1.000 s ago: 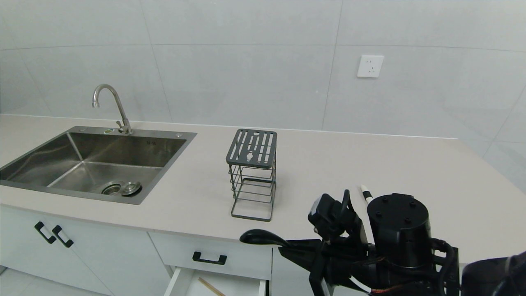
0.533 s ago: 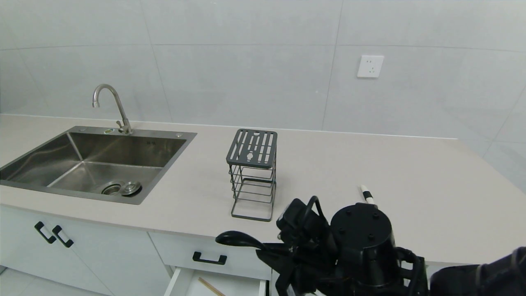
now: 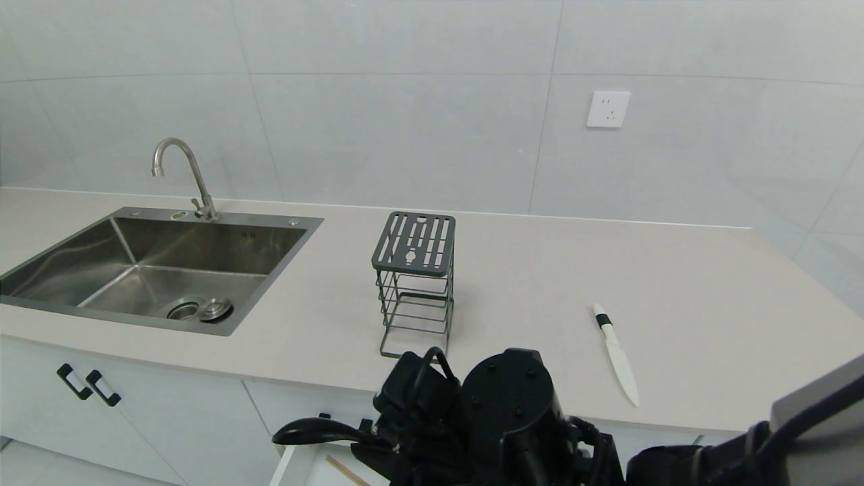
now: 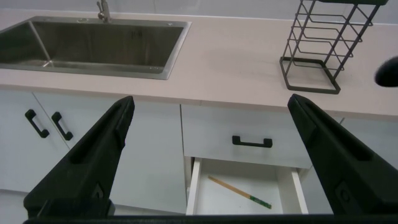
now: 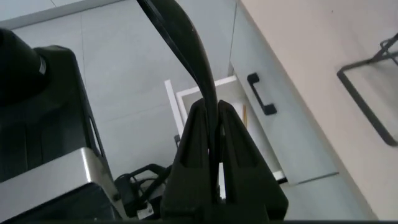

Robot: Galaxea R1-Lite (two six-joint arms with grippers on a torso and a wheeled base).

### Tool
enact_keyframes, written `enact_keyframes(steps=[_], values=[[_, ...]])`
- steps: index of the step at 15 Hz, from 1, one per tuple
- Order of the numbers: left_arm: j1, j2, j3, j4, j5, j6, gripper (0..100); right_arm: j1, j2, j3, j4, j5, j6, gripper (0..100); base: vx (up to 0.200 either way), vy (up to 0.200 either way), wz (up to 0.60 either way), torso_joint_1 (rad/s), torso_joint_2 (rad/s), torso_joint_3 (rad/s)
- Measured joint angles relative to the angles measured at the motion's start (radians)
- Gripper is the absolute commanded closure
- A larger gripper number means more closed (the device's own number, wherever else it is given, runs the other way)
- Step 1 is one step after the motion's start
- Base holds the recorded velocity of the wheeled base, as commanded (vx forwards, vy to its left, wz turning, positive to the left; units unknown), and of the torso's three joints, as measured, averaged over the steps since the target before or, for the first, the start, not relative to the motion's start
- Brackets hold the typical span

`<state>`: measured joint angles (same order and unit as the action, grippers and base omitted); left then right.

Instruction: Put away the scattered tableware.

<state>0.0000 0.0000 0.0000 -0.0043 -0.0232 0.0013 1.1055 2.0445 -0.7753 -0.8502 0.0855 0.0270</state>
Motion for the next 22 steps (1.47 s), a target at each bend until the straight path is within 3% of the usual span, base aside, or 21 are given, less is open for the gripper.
enact_keyframes(steps=[6,12,22], values=[[0.0,0.0,0.0,0.0,0.0,0.0,0,-0.014,0.06,-0.217,0.091,0.002,-0.056,100,0.0,0.0,0.0,0.0,0.0,0.0],[0.0,0.0,0.0,-0.001,0.0,0.0,0,-0.009,0.144,-0.241,0.088,0.006,-0.115,100,0.0,0.0,0.0,-0.012,0.02,0.016],[0.0,0.0,0.0,0.0,0.0,0.0,0,-0.005,0.19,-0.264,0.087,0.01,-0.117,100,0.0,0.0,0.0,-0.153,0.32,0.169]])
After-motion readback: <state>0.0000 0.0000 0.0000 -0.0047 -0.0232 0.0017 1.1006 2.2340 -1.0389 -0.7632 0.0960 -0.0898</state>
